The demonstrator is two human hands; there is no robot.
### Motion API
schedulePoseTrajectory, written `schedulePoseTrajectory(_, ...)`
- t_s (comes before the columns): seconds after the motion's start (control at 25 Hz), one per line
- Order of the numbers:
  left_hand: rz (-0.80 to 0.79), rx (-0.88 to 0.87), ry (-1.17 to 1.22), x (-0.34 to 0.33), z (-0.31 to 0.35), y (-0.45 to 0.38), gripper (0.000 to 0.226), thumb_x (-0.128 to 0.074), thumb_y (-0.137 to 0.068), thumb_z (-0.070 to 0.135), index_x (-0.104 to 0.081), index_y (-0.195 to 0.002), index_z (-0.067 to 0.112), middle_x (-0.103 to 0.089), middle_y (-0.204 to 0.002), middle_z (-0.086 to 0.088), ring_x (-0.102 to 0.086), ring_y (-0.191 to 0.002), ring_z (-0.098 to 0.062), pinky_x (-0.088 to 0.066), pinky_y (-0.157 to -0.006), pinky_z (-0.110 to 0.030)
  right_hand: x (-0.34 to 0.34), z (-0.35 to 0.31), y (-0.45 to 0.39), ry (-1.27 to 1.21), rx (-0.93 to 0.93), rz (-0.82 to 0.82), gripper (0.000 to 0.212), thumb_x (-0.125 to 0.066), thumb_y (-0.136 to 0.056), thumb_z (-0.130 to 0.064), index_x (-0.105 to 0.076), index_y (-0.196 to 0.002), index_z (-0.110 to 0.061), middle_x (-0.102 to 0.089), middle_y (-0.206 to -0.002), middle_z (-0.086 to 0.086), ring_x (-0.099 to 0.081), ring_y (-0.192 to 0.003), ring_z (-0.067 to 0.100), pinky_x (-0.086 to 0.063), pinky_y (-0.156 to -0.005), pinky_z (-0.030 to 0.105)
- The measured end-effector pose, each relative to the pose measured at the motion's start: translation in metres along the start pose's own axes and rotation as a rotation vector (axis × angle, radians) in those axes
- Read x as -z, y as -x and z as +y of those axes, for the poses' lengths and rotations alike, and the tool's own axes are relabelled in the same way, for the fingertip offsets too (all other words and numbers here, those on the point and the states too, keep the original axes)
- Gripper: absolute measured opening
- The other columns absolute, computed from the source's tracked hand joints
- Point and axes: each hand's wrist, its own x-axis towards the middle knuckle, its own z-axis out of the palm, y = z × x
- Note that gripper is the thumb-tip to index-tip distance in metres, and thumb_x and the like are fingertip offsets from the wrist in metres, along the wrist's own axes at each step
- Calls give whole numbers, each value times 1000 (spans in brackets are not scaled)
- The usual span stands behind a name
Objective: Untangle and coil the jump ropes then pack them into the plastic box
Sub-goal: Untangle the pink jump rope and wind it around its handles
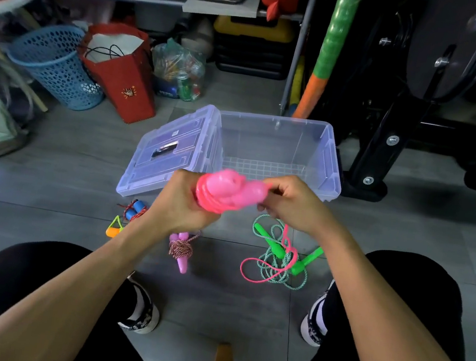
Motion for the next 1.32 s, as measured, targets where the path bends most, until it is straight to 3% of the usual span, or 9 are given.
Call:
schedulePoseTrajectory(0.16, 220, 300, 8, -7, -11, -13, 31, -65, -67, 4, -40, -51, 14, -36, -46, 5, -29, -48, -15, -27, -41, -24, -22, -5, 2, 184, 1, -66, 25, -58, -96, -28, -69, -79, -12, -61, -62, 1, -51, -51, 9, -42, -53, 26)
schedulePoseTrajectory(0.28, -68, 571, -202, -6, -23, -16, 10, -63, -64, 18, -58, -60, 10, -53, -55, -2, -46, -53, -22, -36, -48, -24, -30, -8, 8, 400, 85, -103, 30, -61, -92, -30, -61, -71, -9, -52, -57, 3, -42, -54, 11, -38, -55, 33)
schedulePoseTrajectory(0.36, -340, 558, -454, -8, -21, -10, 16, -61, -69, 23, -67, -78, 11, -62, -65, -1, -59, -60, -21, -41, -55, -23, -25, -10, 11, 416, 104, -107, 28, -61, -90, -26, -62, -70, -7, -51, -58, 4, -38, -55, 11, -37, -55, 34)
schedulePoseTrajectory(0.56, -469, -201, -1096, -20, -9, -3, 19, -58, -72, 32, -60, -90, 26, -65, -86, 4, -63, -89, -22, -39, -75, -30, -3, -9, 5, 247, 81, 1, 7, -73, -83, -21, -73, -79, -15, -70, -72, -1, -63, -68, 13, -51, -69, 36)
schedulePoseTrajectory(0.76, -352, -585, -627, -13, -24, -3, 21, -56, -42, 28, -46, -60, 24, -50, -55, 7, -49, -56, -16, -38, -70, -28, 6, 8, 1, 110, 7, 53, 13, -79, -79, -26, -75, -81, -13, -71, -72, 1, -60, -65, 16, -50, -66, 37)
schedulePoseTrajectory(0.96, 92, 202, 297, -10, -9, 5, 16, -56, -52, 13, -41, -51, 11, -37, -51, -6, -29, -55, -15, -27, -49, -31, 4, 14, 7, -16, -102, -6, 28, -64, -90, -37, -73, -80, -12, -56, -54, -7, -46, -53, 15, -39, -57, 30)
schedulePoseTrajectory(1.04, 217, 356, 367, -5, -11, -1, 18, -58, -53, 16, -40, -52, 13, -36, -48, 0, -31, -54, -16, -28, -51, -28, -7, 13, 10, 103, -97, -77, 28, -57, -97, -31, -73, -79, -16, -49, -49, -8, -41, -50, 14, -35, -55, 27)
schedulePoseTrajectory(1.2, -141, 612, -196, -4, -27, -7, 9, -58, -72, 19, -64, -71, 12, -54, -55, 4, -51, -55, -21, -37, -52, -24, -29, 0, 17, 401, 1, -207, 26, -57, -94, -31, -67, -76, -15, -45, -55, -6, -35, -50, 6, -31, -50, 23)
schedulePoseTrajectory(1.32, -350, 483, -749, -26, -23, 5, 25, -54, -84, 31, -62, -103, 18, -60, -94, 0, -64, -96, -25, -40, -71, -27, -32, -7, 19, 514, 24, -261, 21, -59, -89, -28, -59, -68, -24, -51, -54, -9, -44, -49, 5, -35, -52, 20)
